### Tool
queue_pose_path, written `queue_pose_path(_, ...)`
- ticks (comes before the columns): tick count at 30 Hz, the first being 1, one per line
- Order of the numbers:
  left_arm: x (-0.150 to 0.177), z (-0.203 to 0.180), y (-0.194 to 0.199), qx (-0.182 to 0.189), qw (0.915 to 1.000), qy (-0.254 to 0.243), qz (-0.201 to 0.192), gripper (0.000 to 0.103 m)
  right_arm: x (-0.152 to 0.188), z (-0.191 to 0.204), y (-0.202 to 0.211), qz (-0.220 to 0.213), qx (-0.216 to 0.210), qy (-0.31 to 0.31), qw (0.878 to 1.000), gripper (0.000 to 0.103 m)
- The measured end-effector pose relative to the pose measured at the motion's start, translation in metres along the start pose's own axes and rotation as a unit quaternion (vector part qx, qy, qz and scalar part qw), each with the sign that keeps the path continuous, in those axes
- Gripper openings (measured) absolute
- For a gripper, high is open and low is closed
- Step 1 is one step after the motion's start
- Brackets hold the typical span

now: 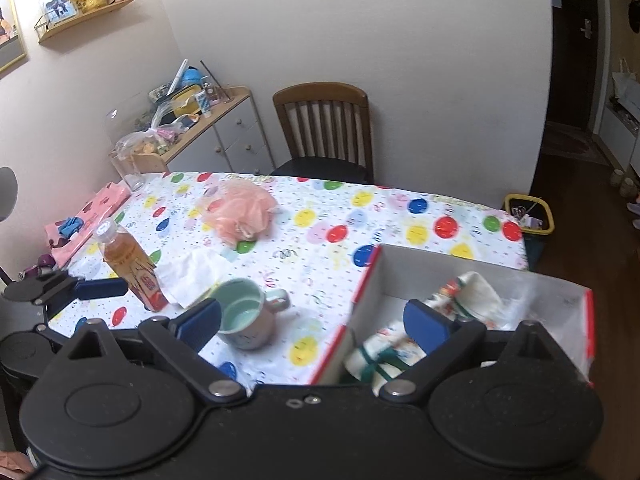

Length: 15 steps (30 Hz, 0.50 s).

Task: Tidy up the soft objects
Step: 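Move both grippers over the table toward the pink mesh puff and white tissue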

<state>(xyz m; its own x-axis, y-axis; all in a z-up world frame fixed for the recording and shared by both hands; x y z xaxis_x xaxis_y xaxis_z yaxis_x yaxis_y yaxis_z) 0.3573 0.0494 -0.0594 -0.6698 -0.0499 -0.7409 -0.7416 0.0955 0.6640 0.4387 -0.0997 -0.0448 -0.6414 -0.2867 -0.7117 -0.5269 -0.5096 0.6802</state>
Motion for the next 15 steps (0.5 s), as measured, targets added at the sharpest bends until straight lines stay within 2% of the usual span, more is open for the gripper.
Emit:
queue_pose_path(6, 0.022, 0.049, 0.005, -0.047, 0.9978, 0.041, -0.021, 0.101, -0.019, 0.03, -0.027, 0.007, 0.001, 0.004, 1.0, 0.098)
queue_pose_path(8, 0.028, 0.068, 0.008, -0.079, 0.9945, 0.056, -0.038, 0.101, -0.026, 0.04, -0.037, 0.01, 0.0, 0.006, 1.0, 0.098)
queue_pose_path(12, 0.041, 0.1, 0.005, -0.118, 0.988, 0.085, -0.052, 0.101, -0.039, 0.063, -0.06, 0.02, -0.003, 0.016, 1.0, 0.098)
queue_pose_path(15, 0.053, 0.119, -0.005, -0.144, 0.9827, 0.105, -0.05, 0.101, -0.048, 0.079, -0.079, 0.028, -0.006, 0.027, 0.999, 0.098)
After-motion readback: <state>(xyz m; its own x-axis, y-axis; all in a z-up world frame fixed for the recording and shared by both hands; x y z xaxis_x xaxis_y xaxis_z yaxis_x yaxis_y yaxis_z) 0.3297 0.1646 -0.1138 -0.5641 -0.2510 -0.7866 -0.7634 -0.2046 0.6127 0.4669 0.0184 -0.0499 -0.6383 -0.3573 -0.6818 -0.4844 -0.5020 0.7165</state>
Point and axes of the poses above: each gripper's, at about its wrist camera, not at the fingertips, and y roughly against the way its jaws point, z to its left, x to its underside, the point moved 5 cm from there along -y, roughly the way its jaws point, and after that the axes turned 4 degrees about x, right-handed, at the moved point
